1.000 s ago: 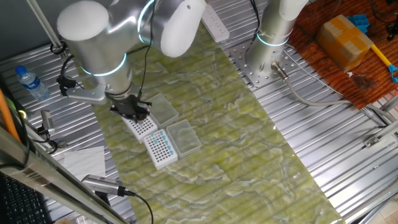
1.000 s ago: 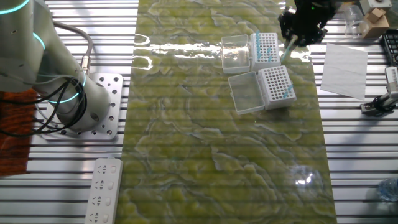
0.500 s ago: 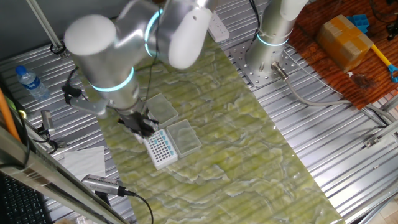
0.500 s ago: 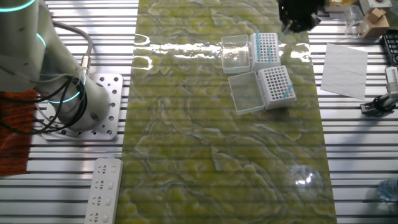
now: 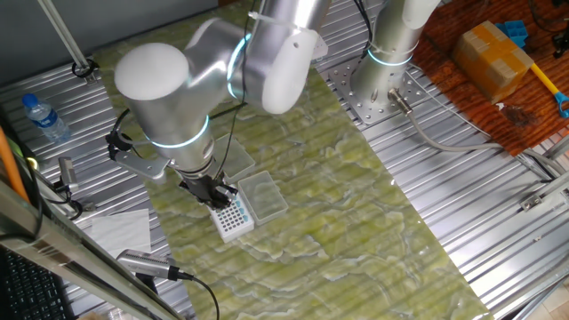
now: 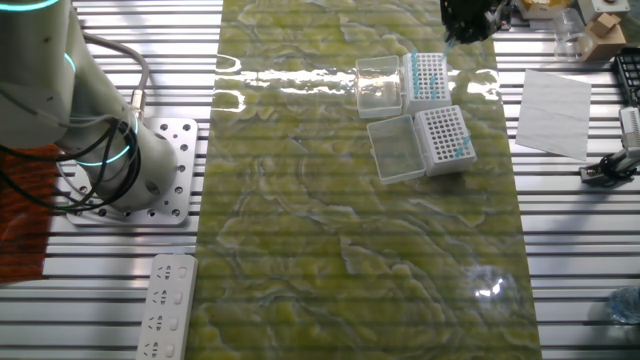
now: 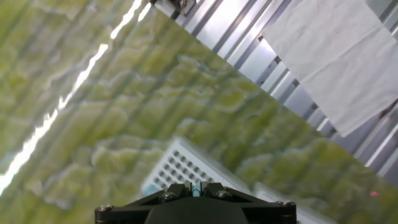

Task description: Transfer all medium pipette tips from one holder to another

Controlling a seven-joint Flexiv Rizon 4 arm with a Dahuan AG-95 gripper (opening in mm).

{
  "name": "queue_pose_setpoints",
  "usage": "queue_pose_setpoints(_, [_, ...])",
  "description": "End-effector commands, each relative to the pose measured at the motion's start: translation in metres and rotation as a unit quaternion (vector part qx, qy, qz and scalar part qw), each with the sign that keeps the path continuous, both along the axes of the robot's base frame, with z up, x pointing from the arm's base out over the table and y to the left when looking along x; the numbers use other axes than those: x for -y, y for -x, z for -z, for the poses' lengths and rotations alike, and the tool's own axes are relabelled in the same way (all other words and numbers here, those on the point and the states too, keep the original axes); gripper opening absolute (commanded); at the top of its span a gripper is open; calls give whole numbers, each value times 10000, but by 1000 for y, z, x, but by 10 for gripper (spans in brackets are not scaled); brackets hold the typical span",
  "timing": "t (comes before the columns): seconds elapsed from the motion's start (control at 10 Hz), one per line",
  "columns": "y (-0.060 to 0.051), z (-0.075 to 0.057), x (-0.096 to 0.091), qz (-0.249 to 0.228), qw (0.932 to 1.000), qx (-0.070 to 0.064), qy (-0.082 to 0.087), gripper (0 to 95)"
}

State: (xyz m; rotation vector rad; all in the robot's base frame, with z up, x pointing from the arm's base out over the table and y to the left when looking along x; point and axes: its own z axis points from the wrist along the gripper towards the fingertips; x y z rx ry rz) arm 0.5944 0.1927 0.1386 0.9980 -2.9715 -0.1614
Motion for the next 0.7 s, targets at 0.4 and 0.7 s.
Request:
queue_pose_setpoints(0.4, [2,5,1,-28,10000,31,1,0])
queue_pose_setpoints(0.7, [6,11,-2,-28,10000,66,15,0])
